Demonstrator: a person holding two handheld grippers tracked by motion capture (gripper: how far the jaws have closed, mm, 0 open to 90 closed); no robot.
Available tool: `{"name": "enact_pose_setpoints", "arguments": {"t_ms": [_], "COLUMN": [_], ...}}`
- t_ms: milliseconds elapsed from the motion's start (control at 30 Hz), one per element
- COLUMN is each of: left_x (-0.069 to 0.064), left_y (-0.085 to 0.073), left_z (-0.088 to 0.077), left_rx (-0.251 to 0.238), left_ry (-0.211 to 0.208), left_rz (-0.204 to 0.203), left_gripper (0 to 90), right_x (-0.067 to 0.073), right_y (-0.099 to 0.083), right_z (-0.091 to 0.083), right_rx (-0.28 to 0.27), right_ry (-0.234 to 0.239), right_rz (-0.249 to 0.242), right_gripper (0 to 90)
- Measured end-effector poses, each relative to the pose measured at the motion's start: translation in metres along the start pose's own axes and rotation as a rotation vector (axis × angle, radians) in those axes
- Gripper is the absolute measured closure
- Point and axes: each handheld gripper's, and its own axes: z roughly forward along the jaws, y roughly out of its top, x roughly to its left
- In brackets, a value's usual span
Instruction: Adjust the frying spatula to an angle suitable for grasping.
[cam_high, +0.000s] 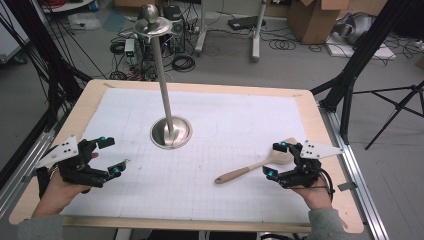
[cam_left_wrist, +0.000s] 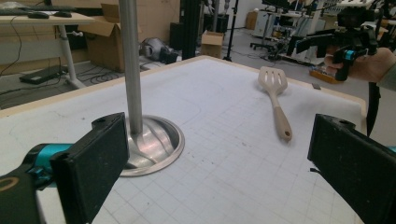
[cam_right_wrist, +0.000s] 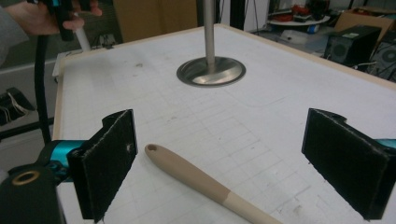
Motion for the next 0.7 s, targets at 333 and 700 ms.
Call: {"name": "enact_pose_setpoints", "arguments": {"t_ms": [333, 700], "left_x": [-0.001, -0.002], "left_y": [-0.006, -0.01], "left_z": [-0.003, -0.009], "left_rx": [0.027, 0.038], "left_ry": [0.012, 0.03], "left_rz": [-0.008, -0.015], "left_gripper": [5.9, 5.9], "right_x": [-0.006, -0.017], "right_y": [-0.005, -0.009], "right_z": [0.018, 0.025], "right_rx": [0.065, 0.115], "right_ry": [0.009, 0.02], "right_rz": [0.006, 0.025], "right_gripper": [9.9, 32.9]}}
